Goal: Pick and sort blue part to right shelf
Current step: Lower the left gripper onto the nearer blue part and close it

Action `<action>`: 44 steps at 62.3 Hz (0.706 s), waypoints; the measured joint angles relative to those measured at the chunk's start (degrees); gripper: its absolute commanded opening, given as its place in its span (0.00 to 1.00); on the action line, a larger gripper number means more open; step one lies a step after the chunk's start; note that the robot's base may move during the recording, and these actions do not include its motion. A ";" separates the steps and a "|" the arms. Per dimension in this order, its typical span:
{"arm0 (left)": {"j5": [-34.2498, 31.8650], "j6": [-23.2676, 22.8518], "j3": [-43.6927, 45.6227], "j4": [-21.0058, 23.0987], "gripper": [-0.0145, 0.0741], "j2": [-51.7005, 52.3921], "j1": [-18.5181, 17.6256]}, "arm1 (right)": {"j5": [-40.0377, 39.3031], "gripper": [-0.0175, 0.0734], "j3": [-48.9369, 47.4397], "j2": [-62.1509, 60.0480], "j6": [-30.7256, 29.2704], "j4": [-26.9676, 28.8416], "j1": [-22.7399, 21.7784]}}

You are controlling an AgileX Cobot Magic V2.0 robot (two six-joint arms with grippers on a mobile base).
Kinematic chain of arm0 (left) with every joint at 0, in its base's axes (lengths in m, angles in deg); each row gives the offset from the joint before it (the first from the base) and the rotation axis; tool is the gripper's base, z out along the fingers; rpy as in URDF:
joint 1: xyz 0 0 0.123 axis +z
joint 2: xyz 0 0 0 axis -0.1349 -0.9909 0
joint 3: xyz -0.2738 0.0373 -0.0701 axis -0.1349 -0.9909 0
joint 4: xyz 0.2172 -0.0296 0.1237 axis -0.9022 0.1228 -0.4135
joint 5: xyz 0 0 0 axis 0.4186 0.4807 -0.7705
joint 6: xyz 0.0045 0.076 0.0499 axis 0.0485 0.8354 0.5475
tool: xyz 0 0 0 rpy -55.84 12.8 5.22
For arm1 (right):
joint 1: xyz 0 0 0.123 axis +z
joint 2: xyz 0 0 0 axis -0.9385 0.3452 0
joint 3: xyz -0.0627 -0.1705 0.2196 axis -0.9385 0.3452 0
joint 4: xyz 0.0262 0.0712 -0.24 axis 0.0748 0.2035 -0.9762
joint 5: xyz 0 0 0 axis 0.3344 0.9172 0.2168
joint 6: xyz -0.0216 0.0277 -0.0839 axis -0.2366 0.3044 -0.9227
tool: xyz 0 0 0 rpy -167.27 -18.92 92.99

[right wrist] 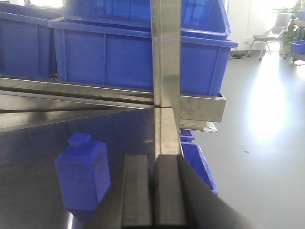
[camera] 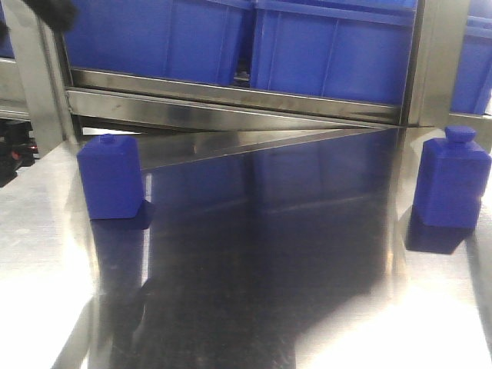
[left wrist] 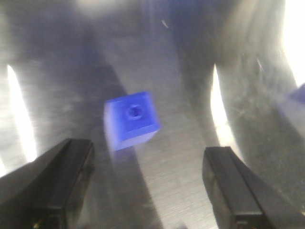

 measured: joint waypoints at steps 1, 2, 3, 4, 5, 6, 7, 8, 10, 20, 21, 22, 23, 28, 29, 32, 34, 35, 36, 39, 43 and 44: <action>0.42 0.00 0.71 0.00 0.77 -1.48 -0.13 | 0.00 0.26 0.00 0.00 0.00 0.00 0.00; 0.92 -0.12 1.43 0.00 0.77 -2.44 -0.14 | 0.00 0.26 0.00 0.00 0.00 0.00 0.00; 1.75 -0.30 2.16 0.00 0.77 -3.41 -0.25 | 0.00 0.26 0.00 0.00 0.00 0.00 0.00; 2.30 -0.74 2.90 0.00 0.77 -4.37 -0.25 | 0.00 0.26 0.00 0.00 0.00 0.00 0.00; 3.18 -1.01 4.04 0.00 0.77 -5.83 -0.36 | 0.00 0.26 0.00 0.00 0.00 0.00 0.00; 3.81 -1.47 4.81 0.00 0.77 -6.80 -0.36 | 0.00 0.26 0.00 0.00 0.00 0.00 0.00; 4.44 -1.89 5.61 0.00 0.77 -7.76 -0.36 | 0.00 0.26 0.00 0.00 0.00 0.00 0.00; 5.03 -2.29 6.40 0.00 0.77 -8.70 -0.36 | 0.00 0.26 0.00 0.00 0.00 0.00 0.00; 6.62 -3.30 8.36 -0.14 0.77 -11.03 -0.36 | 0.00 0.26 0.00 0.00 0.00 0.00 0.00; 13.10 -8.40 16.61 -2.26 0.77 -20.69 -0.50 | 0.00 0.26 0.00 0.00 0.00 0.00 0.00; 13.53 -8.94 17.15 -2.65 0.77 -21.35 -0.50 | 0.00 0.26 0.00 0.00 0.00 0.00 0.00; 14.09 -9.26 17.91 -2.85 0.77 -22.29 -0.50 | 0.00 0.26 0.00 0.00 0.00 0.00 0.00; 14.38 -9.68 18.38 -3.25 0.77 -22.87 -0.50 | 0.00 0.26 0.00 0.00 0.00 0.00 0.00; 15.71 -11.07 20.34 -5.06 0.77 -25.66 -0.50 | 0.00 0.26 0.00 0.00 0.00 0.00 0.00; 15.95 -11.41 20.72 -5.37 0.77 -26.28 -0.50 | 0.00 0.26 0.00 0.00 0.00 0.00 0.00; 16.63 -12.29 21.27 -6.29 0.77 -27.38 -0.50 | 0.00 0.26 0.00 0.00 0.00 0.00 0.00; 16.80 -12.59 21.55 -6.58 0.77 -28.00 -0.50 | 0.00 0.26 0.00 0.00 0.00 0.00 0.00; 16.91 -12.79 21.67 -6.69 0.77 -28.30 -0.50 | 0.00 0.26 0.00 0.00 0.00 0.00 0.00; 16.89 -12.85 21.68 -6.81 0.77 -28.71 -0.50 | 0.00 0.26 0.00 0.00 0.00 0.00 0.00; 17.05 -13.35 21.79 -6.81 0.77 -29.53 -0.60 | 0.00 0.26 0.00 0.00 0.00 0.00 0.00; 17.17 -13.77 21.88 -6.92 0.77 -30.27 -0.83 | 0.00 0.26 0.00 0.00 0.00 0.00 0.00; 17.17 -13.87 21.88 -6.92 0.77 -30.44 -0.93 | 0.00 0.26 0.00 0.00 0.00 0.00 0.00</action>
